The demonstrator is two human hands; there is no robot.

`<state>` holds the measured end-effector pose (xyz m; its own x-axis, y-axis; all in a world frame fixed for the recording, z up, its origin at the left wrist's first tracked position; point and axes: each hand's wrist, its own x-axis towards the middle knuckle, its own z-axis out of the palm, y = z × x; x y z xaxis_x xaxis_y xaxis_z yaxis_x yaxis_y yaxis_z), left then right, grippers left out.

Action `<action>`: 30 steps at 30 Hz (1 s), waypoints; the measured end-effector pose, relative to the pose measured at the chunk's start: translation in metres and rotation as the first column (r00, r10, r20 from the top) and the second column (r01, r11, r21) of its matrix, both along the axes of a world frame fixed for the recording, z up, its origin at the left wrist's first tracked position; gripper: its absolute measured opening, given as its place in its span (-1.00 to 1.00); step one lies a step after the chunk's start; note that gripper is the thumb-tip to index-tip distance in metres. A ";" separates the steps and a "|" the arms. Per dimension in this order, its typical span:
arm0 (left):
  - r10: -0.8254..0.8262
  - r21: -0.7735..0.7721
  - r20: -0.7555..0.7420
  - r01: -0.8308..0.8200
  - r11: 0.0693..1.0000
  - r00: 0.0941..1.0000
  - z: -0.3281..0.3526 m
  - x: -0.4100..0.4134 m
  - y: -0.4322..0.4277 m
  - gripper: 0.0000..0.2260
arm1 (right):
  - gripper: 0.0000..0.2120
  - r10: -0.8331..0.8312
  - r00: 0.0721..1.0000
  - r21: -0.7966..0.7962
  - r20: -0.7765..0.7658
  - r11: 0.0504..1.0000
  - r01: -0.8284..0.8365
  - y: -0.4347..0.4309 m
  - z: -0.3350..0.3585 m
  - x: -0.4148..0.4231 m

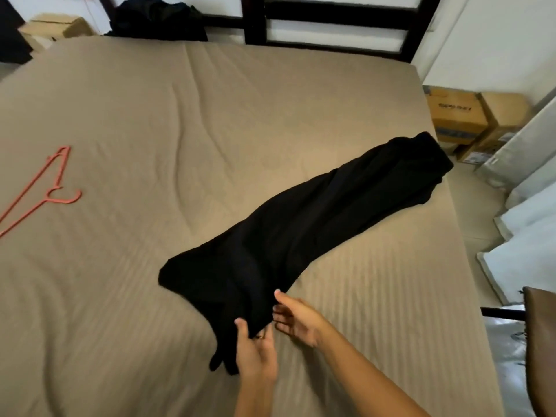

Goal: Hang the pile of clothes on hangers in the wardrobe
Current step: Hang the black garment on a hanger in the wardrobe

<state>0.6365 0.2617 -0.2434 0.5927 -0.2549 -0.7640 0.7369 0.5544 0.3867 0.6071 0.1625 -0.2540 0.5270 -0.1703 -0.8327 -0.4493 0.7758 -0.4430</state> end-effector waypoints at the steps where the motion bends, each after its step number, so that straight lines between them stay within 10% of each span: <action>1: 0.012 -0.028 -0.024 -0.012 1.000 1.000 0.007 -0.005 0.001 -0.68 | -0.86 -0.022 0.998 0.046 0.053 0.999 0.020 0.012 0.005 0.002; 13: 0.113 0.013 -0.175 -0.112 0.994 0.978 0.028 -0.020 0.105 -0.45 | -0.78 -0.626 0.777 -0.171 0.062 0.760 0.626 0.066 0.045 -0.065; 16: -0.183 0.201 -0.180 0.218 0.955 0.967 0.010 -0.018 0.115 -0.49 | -0.84 -0.614 0.789 -0.313 -0.029 0.755 0.576 0.055 0.034 -0.117; 18: -0.504 0.592 -0.170 0.496 0.635 0.847 0.001 -0.025 0.108 -0.48 | -0.94 -0.526 0.837 -0.470 -0.152 0.784 0.407 0.048 0.020 -0.159; 21: -0.824 0.902 -0.123 0.408 0.139 0.553 -0.015 -0.028 0.098 -0.17 | -0.57 -0.293 0.887 -0.484 -0.356 0.870 0.093 0.050 0.001 -0.207; 27: -0.946 0.814 -0.036 0.558 0.161 0.324 -0.036 -0.030 0.100 -0.46 | -0.65 -0.187 0.951 -0.388 -0.247 0.918 0.080 0.088 -0.011 -0.234; 30: -0.876 0.655 0.093 0.634 0.412 0.474 -0.018 -0.058 0.109 -0.69 | -0.78 -0.361 0.922 -0.545 -0.138 0.805 0.233 0.105 0.003 -0.252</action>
